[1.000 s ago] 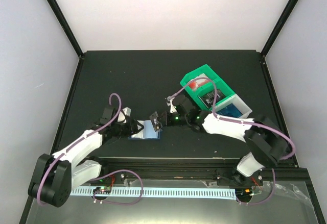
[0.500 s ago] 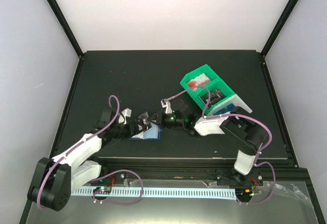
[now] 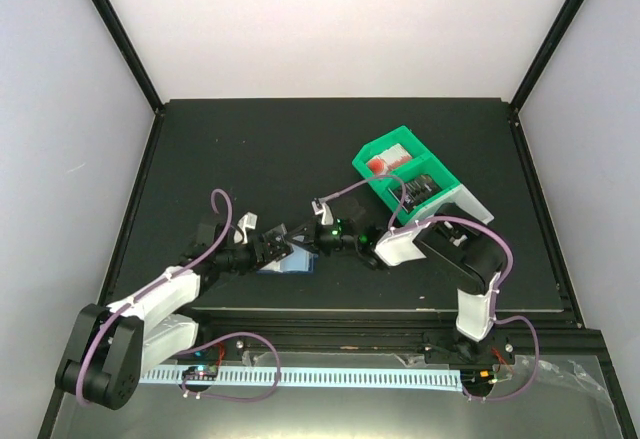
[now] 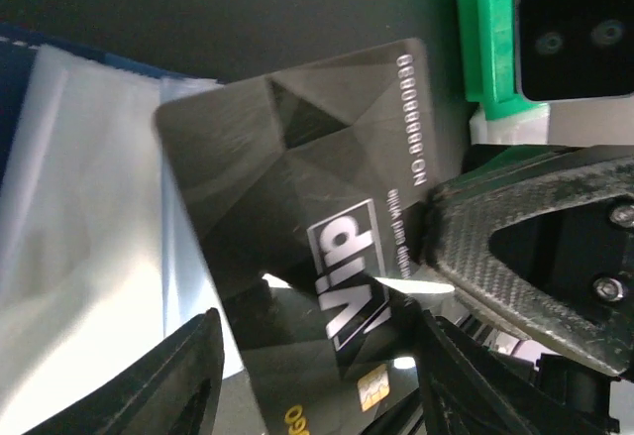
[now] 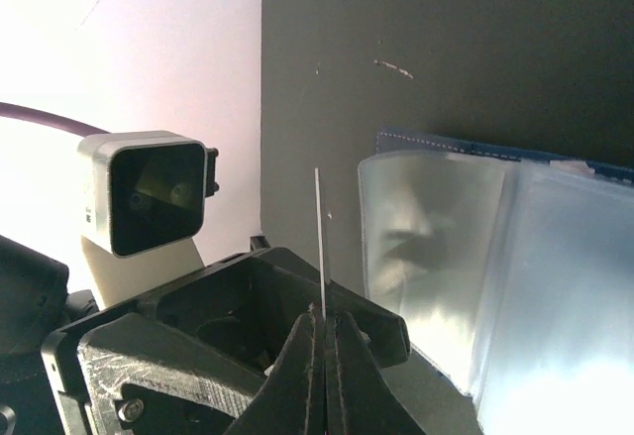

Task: Put the credit cards into the card holder
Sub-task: Insert the credit card into the card holder.

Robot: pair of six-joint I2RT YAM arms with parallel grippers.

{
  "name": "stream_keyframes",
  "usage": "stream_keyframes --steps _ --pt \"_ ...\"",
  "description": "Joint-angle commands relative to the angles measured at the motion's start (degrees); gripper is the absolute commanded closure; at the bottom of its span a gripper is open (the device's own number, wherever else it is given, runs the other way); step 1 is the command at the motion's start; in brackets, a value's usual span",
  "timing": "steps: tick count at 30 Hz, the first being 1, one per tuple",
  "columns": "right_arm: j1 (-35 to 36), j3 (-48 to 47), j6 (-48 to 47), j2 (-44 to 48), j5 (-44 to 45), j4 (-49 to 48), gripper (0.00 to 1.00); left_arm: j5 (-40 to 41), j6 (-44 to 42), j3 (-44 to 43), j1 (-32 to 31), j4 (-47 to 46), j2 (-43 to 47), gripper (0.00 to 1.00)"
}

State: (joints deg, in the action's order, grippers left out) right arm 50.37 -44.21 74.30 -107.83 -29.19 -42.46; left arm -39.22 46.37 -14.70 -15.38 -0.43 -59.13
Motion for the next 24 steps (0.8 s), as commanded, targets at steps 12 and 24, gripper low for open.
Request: stream_keyframes --steps 12,24 --pt "0.7 -3.7 -10.3 6.8 1.8 19.7 0.79 2.1 -3.0 1.7 1.0 -8.2 2.2 0.97" --pt "5.1 -18.1 -23.4 6.5 21.2 54.6 0.65 8.5 -10.8 -1.3 1.1 6.5 4.6 0.98"
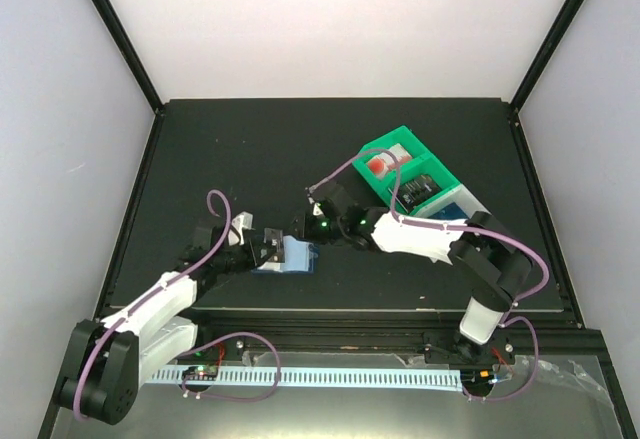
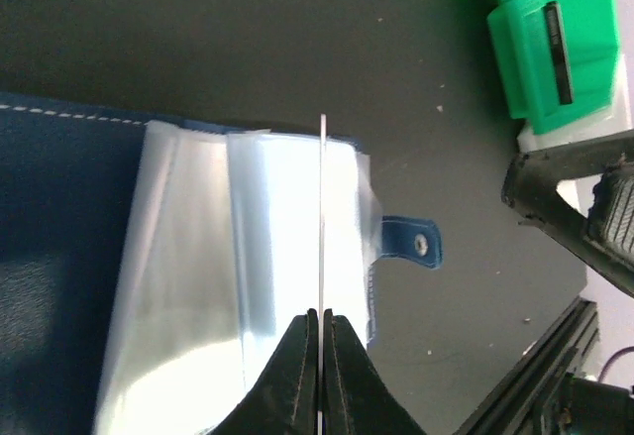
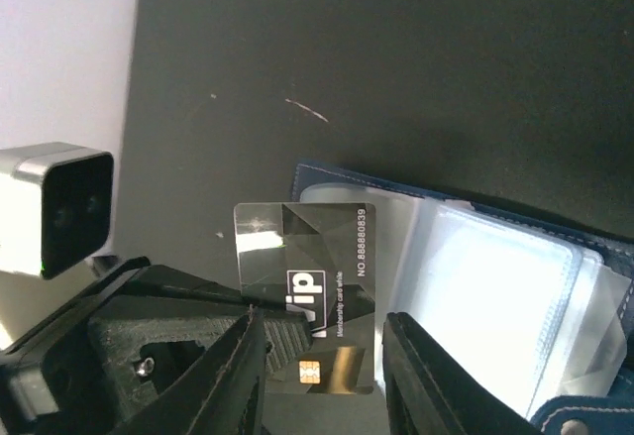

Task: Put the credit cards into the card holder
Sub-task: Insert the credit card into the card holder.

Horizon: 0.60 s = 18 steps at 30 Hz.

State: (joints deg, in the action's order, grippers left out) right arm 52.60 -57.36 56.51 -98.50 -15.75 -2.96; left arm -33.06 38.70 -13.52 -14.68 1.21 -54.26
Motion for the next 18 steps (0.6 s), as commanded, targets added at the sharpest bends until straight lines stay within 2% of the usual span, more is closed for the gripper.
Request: stream_keyframes --steps 1,6,10,15,18 --pt "3.6 -6.4 -6.2 -3.7 9.7 17.7 0.66 2.5 -3.5 -2.7 0.4 5.8 -0.3 0.98" --pt "5.9 -12.1 -8.7 -7.8 15.9 28.2 0.69 1.5 -5.3 -3.1 0.9 4.9 -1.8 0.98" --pt "7.2 -17.6 -10.3 -11.1 21.1 36.3 0.68 -1.0 -6.6 -4.8 1.1 4.7 -6.1 0.98" --pt "9.3 -25.6 -11.1 -15.1 27.3 46.3 0.66 -1.8 -7.0 -4.2 1.2 3.1 -7.3 0.98" --pt "9.4 -26.0 -11.1 -15.8 27.7 47.6 0.66 -1.8 -6.8 -3.5 1.2 2.0 -7.9 0.98"
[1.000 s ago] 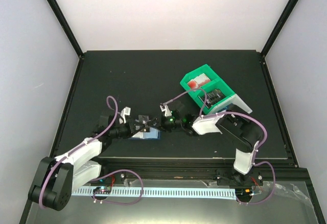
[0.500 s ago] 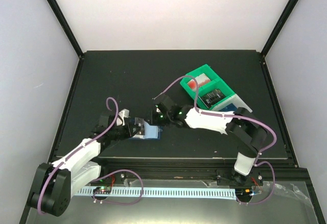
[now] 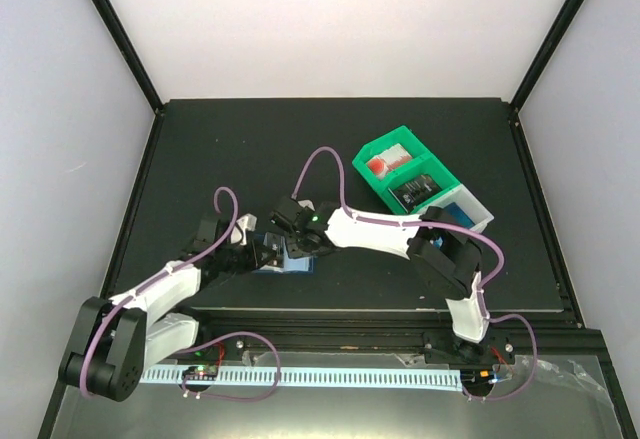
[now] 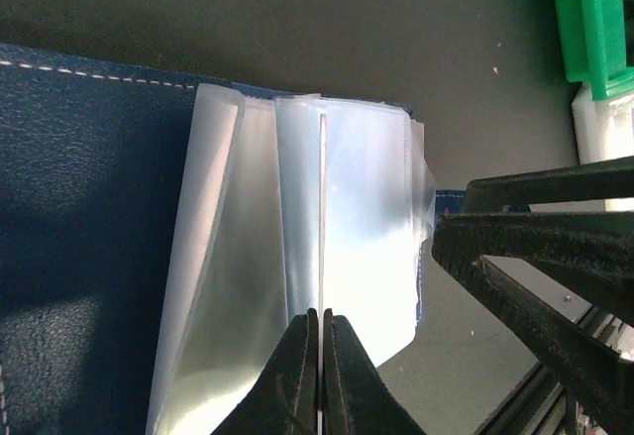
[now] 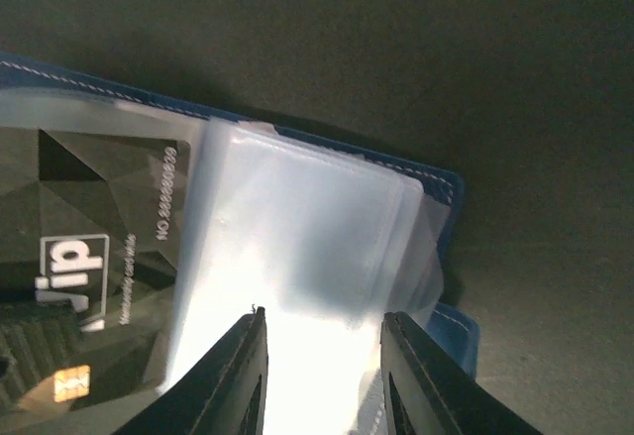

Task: Put the credit cards into the card holder
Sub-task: Insert the credit card into the card holder.

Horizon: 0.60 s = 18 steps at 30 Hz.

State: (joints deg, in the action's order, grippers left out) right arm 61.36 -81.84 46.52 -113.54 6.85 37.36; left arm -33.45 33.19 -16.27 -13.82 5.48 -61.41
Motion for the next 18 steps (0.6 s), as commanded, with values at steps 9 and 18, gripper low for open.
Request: stream_keyframes --steps 9,18 --pt "0.8 0.3 -1.0 -1.4 -0.3 3.7 0.65 -3.3 0.0 -0.4 0.4 -3.3 -4.0 0.98" --pt "0.7 1.4 1.1 -3.0 -1.6 2.1 0.66 -3.1 1.6 -1.2 0.5 -2.3 -8.0 0.98"
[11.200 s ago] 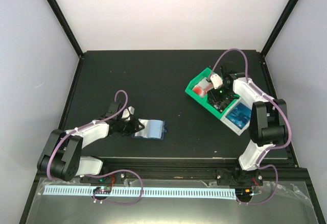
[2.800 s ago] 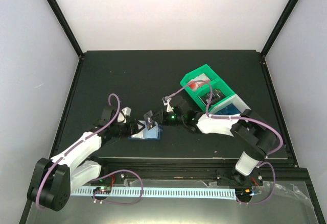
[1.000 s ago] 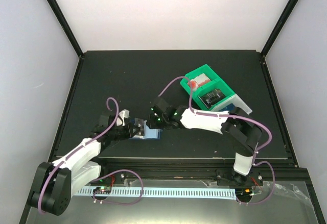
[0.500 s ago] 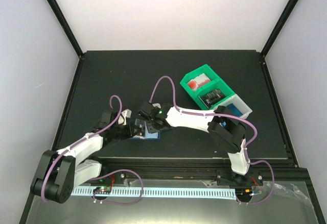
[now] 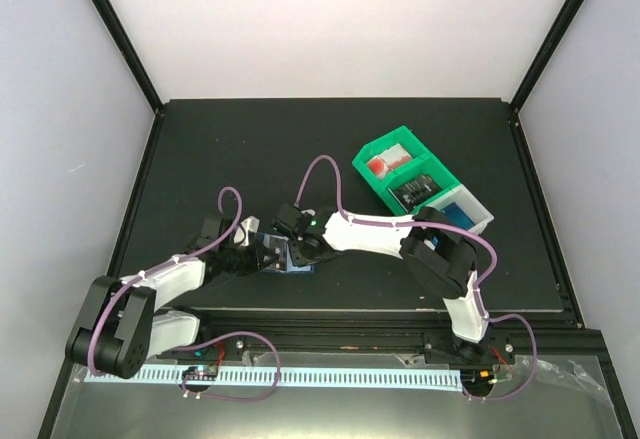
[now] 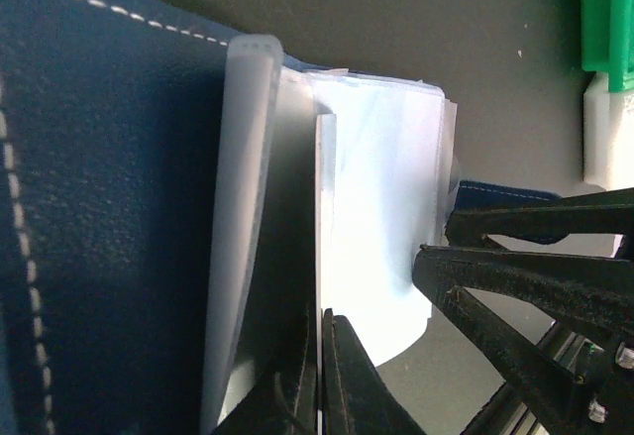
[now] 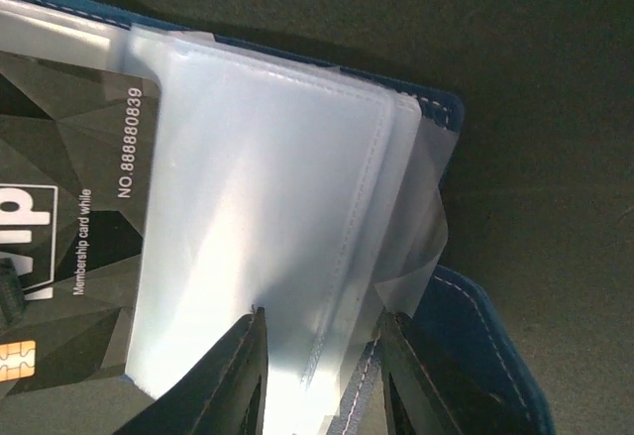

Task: Put the credit cards into the card holder
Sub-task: Insert the credit card into the card holder.

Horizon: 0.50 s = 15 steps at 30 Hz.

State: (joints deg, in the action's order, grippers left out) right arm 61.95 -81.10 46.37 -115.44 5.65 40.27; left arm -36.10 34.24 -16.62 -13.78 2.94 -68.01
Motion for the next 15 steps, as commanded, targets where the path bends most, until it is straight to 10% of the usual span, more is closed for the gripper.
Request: stream_keyframes --steps 1,15 --pt "0.1 0.8 1.5 -1.3 -0.3 -0.8 0.66 -0.7 0.9 -0.9 0.4 -0.2 -1.7 0.98" --pt "0.1 2.2 3.0 -2.1 -1.5 -1.7 0.73 -2.0 2.8 -1.9 0.6 -3.1 -4.9 0.98"
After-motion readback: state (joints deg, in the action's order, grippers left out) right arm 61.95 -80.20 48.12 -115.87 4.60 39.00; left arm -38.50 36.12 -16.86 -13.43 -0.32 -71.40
